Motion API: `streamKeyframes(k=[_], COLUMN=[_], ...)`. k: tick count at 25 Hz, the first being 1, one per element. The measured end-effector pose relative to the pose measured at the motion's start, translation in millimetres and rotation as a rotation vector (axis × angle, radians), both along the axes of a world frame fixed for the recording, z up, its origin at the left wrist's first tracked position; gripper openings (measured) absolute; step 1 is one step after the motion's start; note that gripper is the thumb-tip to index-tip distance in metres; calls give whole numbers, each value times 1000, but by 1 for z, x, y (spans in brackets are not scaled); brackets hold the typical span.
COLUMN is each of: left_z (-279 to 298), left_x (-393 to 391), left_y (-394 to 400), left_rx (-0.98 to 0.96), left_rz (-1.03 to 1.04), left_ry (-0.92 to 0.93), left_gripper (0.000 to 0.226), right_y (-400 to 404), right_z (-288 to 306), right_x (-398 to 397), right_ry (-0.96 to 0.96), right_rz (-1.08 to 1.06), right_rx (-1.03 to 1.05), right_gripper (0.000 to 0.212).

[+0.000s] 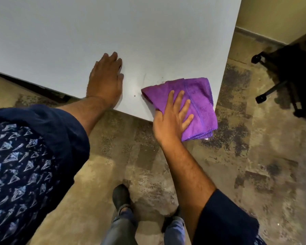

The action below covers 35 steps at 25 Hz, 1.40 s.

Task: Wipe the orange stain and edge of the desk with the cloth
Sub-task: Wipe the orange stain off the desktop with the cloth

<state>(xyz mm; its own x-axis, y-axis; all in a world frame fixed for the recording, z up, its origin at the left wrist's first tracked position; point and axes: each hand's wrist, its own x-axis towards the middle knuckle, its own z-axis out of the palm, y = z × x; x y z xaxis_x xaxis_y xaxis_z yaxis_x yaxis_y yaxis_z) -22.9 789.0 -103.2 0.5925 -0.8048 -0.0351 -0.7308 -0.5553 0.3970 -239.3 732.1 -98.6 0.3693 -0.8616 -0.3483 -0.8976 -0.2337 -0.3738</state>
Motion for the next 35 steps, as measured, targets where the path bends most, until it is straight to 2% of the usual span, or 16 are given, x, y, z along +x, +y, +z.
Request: streamKeyframes(k=[3, 7, 13, 19, 23, 29, 35], left_z=[0, -7, -6, -7, -9, -16, -19], left_x=[30, 33, 31, 31, 31, 35, 37], left_y=[19, 23, 20, 20, 20, 22, 20], left_rx=[-6, -94, -74, -61, -74, -105, -196], left_rz=[-235, -146, -37, -40, -45, -45, 24], left_ry=[-90, -45, -48, -60, -65, -63, 5], left_gripper=[53, 46, 45, 43, 43, 51, 51], right_y=[-9, 9, 18, -33, -69, -75, -43], right_z=[0, -4, -9, -1, 1, -1, -9], right_x=[49, 72, -7, -89, -51, 23, 68], right_ry=[-21, -35, 5, 221, 200, 85, -49], right_rz=[51, 218, 575, 465, 433, 379, 645], right_rx=[-27, -136, -173, -189, -150, -219, -201], right_gripper=[82, 82, 86, 85, 78, 74, 69])
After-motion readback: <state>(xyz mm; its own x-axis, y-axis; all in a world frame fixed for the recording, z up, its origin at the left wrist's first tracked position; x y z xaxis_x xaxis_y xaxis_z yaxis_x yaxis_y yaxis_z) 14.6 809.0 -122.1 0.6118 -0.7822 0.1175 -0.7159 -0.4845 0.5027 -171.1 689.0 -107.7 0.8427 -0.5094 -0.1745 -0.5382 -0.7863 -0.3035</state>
